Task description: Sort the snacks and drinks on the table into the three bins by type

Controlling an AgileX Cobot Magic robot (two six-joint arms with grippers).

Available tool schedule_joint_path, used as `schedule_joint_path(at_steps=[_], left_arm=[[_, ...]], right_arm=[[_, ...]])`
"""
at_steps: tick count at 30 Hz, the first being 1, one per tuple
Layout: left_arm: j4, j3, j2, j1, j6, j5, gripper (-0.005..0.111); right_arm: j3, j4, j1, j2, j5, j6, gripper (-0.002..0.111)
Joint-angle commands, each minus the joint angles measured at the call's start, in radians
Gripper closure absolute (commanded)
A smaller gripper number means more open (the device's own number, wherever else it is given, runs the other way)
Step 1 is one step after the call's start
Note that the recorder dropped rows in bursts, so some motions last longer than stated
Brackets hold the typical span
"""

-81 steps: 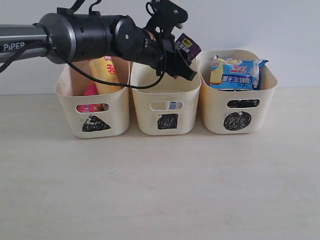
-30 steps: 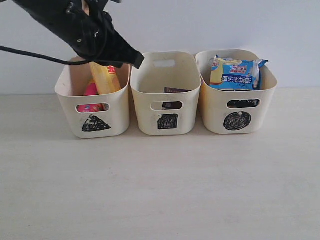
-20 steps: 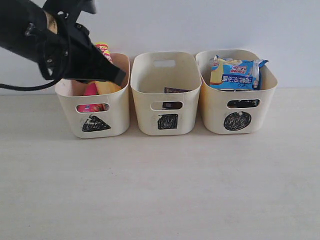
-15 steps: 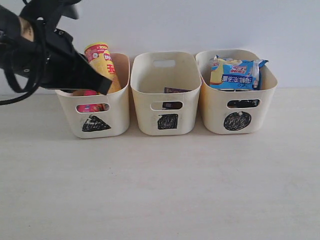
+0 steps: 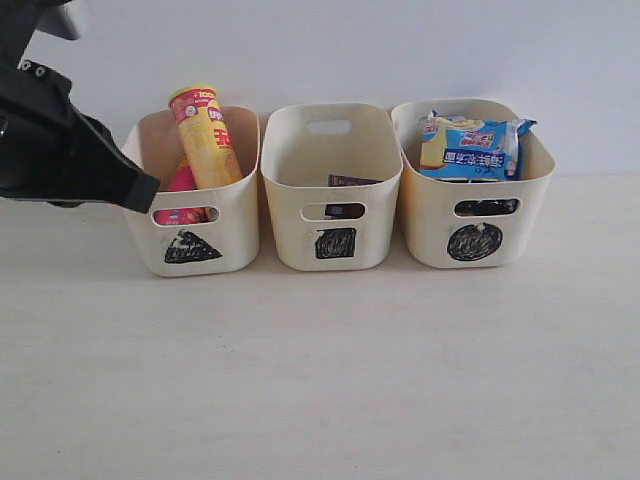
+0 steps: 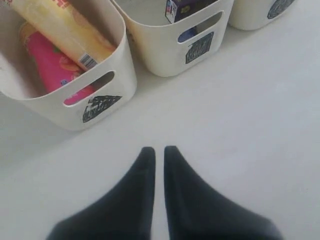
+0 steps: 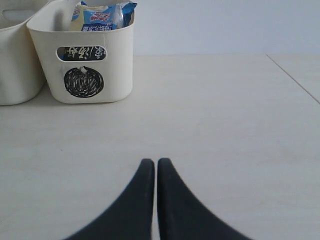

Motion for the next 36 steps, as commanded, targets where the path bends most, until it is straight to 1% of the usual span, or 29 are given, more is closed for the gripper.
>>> schedule_joint_path(at_steps=[1, 5, 9, 12, 25, 30, 36], left_arm=[[0.008, 0.083, -0.082, -0.002, -0.013, -0.155, 0.102], [0.010, 0.187, -0.173, -0.002, -0.004, -0.316, 0.102], [0.030, 0.269, -0.256, 0.003, 0.002, -0.380, 0.102], [0.028, 0.321, -0.310, 0.031, 0.001, -0.421, 0.102], [0.021, 0.592, -0.568, 0.210, -0.014, -0.638, 0.102], [0.021, 0.675, -0.667, 0.286, -0.025, -0.660, 0.102], [0.021, 0.735, -0.756, 0.377, -0.071, -0.667, 0.102]], right_arm=[[0.004, -0.004, 0.002, -0.005, -0.009, 0.000, 0.108], [0.004, -0.004, 0.002, -0.005, -0.009, 0.000, 0.108], [0.004, -0.004, 0.002, -0.005, -0.009, 0.000, 0.108], [0.004, -0.004, 0.002, -0.005, -0.009, 0.000, 0.108], [0.004, -0.004, 0.002, -0.005, -0.009, 0.000, 0.108], [0.004, -0.004, 0.002, -0.005, -0.009, 0.000, 0.108], [0.004, -0.004, 0.002, -0.005, -0.009, 0.000, 0.108]])
